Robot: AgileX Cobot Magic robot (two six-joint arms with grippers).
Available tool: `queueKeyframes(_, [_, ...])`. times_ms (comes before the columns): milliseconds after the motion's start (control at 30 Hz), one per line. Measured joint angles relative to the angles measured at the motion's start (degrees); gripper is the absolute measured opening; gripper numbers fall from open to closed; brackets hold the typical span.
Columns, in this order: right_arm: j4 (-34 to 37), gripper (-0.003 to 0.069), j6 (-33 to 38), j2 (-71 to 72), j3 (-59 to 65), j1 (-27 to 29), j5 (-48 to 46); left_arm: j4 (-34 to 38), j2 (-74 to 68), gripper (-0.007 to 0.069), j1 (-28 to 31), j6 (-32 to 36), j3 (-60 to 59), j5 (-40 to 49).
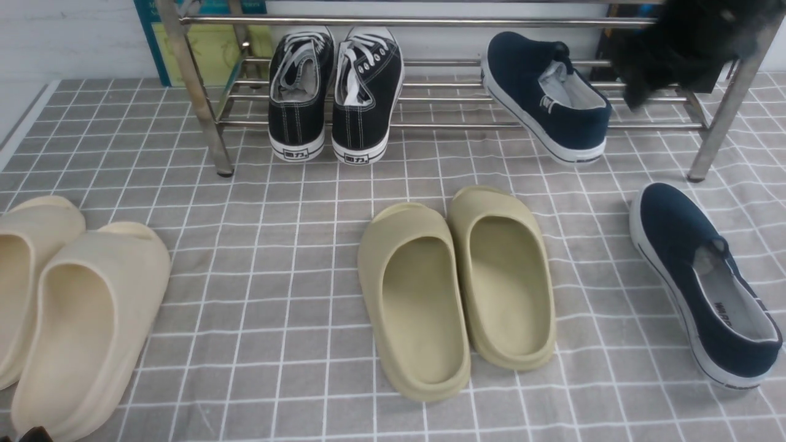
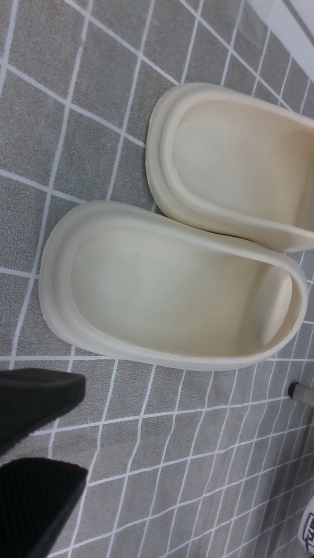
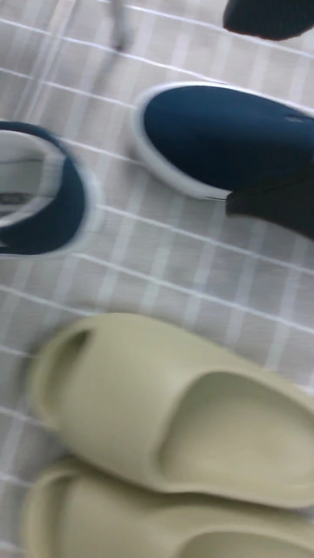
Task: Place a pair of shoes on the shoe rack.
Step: Use the right arm to grab the shoe closest to it
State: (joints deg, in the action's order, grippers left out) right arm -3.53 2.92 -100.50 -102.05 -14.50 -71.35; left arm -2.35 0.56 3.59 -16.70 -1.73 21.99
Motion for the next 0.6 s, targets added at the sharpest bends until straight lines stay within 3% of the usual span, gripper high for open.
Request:
queueKeyframes(200, [0.0, 0.0435, -2.92, 9.49, 20.48, 1.73, 0.44, 0.0, 0.0, 0.0232, 0.0, 0.0, 0.0, 0.0])
queueKeyframes(400, [-0.12, 0.0409, -7.56, 12.92, 40.79, 4.12, 12.46, 0.0, 0.0, 0.0232, 0.0, 0.0, 0.0, 0.0])
queueKeyframes(600, [-0.58, 0.0407, -8.24, 9.93, 49.56, 4.18, 25.79, 0.0, 0.0, 0.0232, 0.0, 0.0, 0.0, 0.0])
